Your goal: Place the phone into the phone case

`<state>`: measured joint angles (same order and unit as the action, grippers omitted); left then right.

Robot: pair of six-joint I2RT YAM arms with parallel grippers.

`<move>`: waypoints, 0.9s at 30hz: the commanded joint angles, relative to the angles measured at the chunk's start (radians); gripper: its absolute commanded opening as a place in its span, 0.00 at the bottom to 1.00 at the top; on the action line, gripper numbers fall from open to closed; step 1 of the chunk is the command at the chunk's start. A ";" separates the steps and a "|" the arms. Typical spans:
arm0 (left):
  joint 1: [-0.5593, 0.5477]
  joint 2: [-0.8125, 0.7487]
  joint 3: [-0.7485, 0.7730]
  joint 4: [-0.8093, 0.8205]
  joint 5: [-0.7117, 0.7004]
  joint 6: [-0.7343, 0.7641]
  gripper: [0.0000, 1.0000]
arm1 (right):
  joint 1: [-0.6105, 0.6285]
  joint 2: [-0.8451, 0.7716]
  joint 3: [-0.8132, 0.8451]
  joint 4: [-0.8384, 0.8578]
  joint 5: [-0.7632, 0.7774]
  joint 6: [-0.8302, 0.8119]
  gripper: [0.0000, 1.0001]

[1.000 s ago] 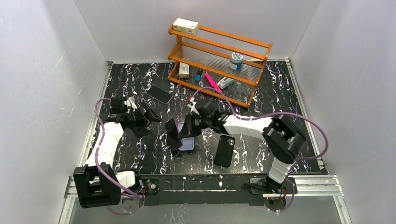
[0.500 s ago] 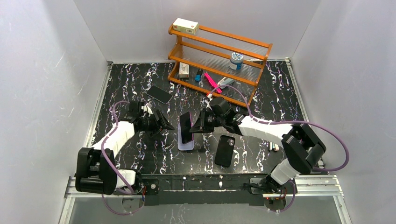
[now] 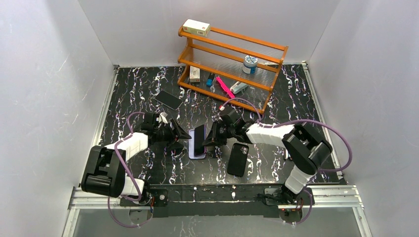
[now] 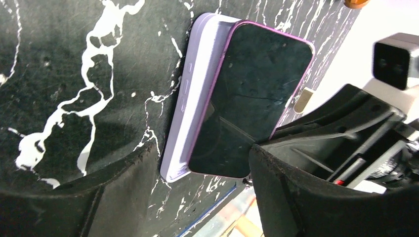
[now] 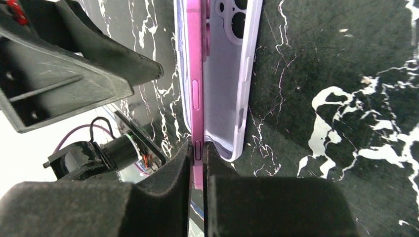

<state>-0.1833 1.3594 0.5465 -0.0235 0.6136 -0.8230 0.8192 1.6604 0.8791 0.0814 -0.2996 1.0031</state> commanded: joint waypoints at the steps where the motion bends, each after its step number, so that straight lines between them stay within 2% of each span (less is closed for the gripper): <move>1: -0.016 0.007 -0.022 0.074 0.006 -0.017 0.64 | -0.003 0.043 -0.003 0.111 -0.062 0.025 0.01; 7: -0.041 0.050 -0.032 0.108 0.000 -0.008 0.60 | -0.003 0.053 -0.028 0.118 -0.078 0.001 0.01; 12: -0.057 0.061 -0.023 0.115 -0.034 0.005 0.59 | -0.008 0.074 -0.017 0.091 -0.107 -0.063 0.01; 15: -0.068 0.071 -0.015 0.133 -0.051 0.017 0.53 | -0.011 0.091 -0.017 0.074 -0.128 -0.081 0.01; 17: -0.069 0.090 -0.011 0.138 -0.046 0.022 0.53 | -0.015 0.108 -0.022 0.088 -0.165 -0.086 0.01; 22: -0.077 0.091 -0.014 0.145 -0.041 0.034 0.53 | -0.024 0.153 0.015 0.046 -0.198 -0.126 0.01; 27: -0.086 0.084 -0.018 0.158 -0.022 0.043 0.48 | -0.025 0.184 0.079 -0.023 -0.193 -0.152 0.01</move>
<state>-0.2577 1.4532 0.5293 0.1280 0.5819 -0.8043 0.7834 1.8027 0.9073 0.1513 -0.4927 0.9104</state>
